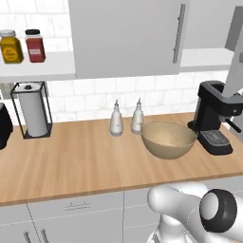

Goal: Open the cabinet, pick up the bread from the cabinet and place it in the basket. Then move the basket to the dining counter.

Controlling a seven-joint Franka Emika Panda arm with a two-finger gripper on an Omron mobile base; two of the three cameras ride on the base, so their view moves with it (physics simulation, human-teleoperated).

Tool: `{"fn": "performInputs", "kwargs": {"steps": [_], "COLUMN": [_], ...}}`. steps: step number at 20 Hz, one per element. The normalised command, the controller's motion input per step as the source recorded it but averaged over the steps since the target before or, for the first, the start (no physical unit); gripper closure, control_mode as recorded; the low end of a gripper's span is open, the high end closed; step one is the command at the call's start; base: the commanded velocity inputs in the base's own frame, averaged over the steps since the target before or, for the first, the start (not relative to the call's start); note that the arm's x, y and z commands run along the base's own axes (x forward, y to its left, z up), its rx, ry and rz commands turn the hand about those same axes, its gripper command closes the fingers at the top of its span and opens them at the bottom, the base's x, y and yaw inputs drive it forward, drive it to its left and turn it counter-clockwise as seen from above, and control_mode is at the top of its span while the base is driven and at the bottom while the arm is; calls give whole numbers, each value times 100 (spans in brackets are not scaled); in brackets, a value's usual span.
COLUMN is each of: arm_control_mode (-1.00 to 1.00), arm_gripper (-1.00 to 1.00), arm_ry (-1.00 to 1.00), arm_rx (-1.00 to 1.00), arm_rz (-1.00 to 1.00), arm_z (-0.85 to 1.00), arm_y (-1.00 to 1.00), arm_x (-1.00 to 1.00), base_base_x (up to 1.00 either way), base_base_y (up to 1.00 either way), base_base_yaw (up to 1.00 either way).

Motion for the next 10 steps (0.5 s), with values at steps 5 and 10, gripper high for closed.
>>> {"fn": "performInputs", "kwargs": {"steps": [5, 10], "arm_control_mode": [-100, -100], "arm_gripper": [100, 100], "arm_ry": [-3, 0], "arm_rx": [0, 0], "arm_rz": [-5, -19], "arm_z": [-37, -40], "arm_y": [-100, -100], "arm_x": [-30, -8], "base_base_x": [0, 0], "base_base_y": [0, 0], "base_base_yaw": [0, 0]}}
